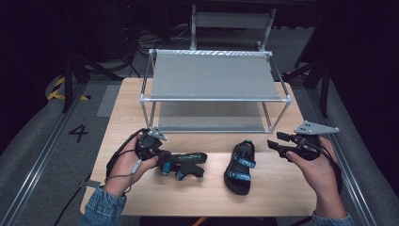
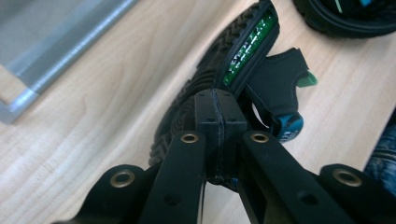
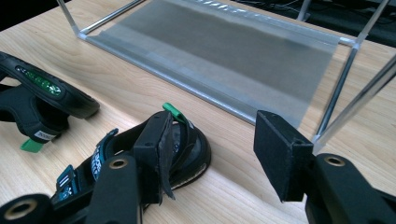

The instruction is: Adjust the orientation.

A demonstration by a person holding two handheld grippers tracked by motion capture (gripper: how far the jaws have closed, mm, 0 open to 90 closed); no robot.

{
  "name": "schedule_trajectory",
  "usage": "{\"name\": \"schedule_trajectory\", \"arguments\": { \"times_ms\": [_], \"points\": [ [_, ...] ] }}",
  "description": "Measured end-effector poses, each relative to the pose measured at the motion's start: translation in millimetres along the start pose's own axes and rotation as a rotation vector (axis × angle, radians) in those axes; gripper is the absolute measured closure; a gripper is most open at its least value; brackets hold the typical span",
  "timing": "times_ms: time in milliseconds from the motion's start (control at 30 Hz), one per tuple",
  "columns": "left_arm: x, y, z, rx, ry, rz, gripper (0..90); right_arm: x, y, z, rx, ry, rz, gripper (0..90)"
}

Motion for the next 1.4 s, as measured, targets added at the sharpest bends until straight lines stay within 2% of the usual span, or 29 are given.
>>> {"name": "schedule_trajectory", "arguments": {
  "times_ms": [133, 233, 300, 400, 500, 767, 800, 833, 900, 1000, 1067, 1233, 1267, 1400],
  "points": [
    [-3.6, -2.6, -0.3, -0.028, 0.015, -0.007, 89.2, 2.6, 0.4, 1.5, 0.006, -0.002, 0.0, 48.3],
    [-8.9, -9.7, -1.7, -0.047, 0.042, 0.008, 87.4, 6.1, 0.4, 3.3, 0.011, -0.008, -0.003, 48.3],
    [-11.8, -14.2, -3.3, -0.069, 0.064, 0.002, 84.9, 9.0, 1.6, 5.4, 0.018, -0.009, -0.006, 48.3],
    [-16.3, -19.4, -7.7, -0.104, 0.083, 0.002, 79.8, 11.7, 1.0, 9.3, 0.002, -0.005, -0.028, 48.4],
    [-20.1, -25.1, -12.3, -0.123, 0.093, 0.006, 78.8, 13.0, -0.1, 13.8, 0.0, 0.005, -0.035, 48.4],
    [-24.2, -39.9, -23.4, -0.134, 0.118, 0.029, 79.9, 20.9, 3.0, 17.5, 0.022, -0.007, -0.04, 48.3],
    [-24.6, -42.2, -24.9, -0.13, 0.115, 0.029, 80.4, 22.8, 2.9, 18.9, 0.023, -0.009, -0.047, 48.3],
    [-25.7, -45.7, -29.8, -0.108, 0.132, 0.03, 80.8, 23.5, 3.1, 19.7, 0.025, -0.01, -0.051, 48.3],
    [-26.1, -52.0, -35.0, -0.116, 0.141, 0.031, 81.9, 24.9, 3.9, 21.6, 0.023, -0.008, -0.053, 48.4],
    [-26.4, -59.1, -41.7, -0.104, 0.138, 0.044, 83.8, 26.5, 3.7, 25.1, 0.016, 0.003, -0.07, 48.4],
    [-26.5, -62.4, -45.2, -0.111, 0.13, 0.045, 86.0, 27.4, 3.9, 26.2, 0.021, 0.002, -0.069, 48.4],
    [-28.1, -74.5, -56.0, -0.125, 0.138, 0.08, 85.8, 32.7, 5.5, 32.8, 0.034, 0.003, -0.078, 48.4],
    [-28.3, -76.6, -56.9, -0.127, 0.141, 0.074, 85.4, 33.6, 6.1, 34.0, 0.037, 0.003, -0.077, 48.4],
    [-27.5, -87.2, -62.7, -0.164, 0.139, 0.096, 81.9, 35.8, 6.7, 36.3, 0.045, 0.004, -0.085, 48.4]
  ]
}}
Point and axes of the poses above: each handheld gripper's, and its own axes: z roughly backward along the jaws, x roughly out of its underside, y roughly to its right, the point moved 5 cm from there along -z, roughly forward along the jaws, and after that the axes turned 1 degree about -z, right-handed, at the moved point
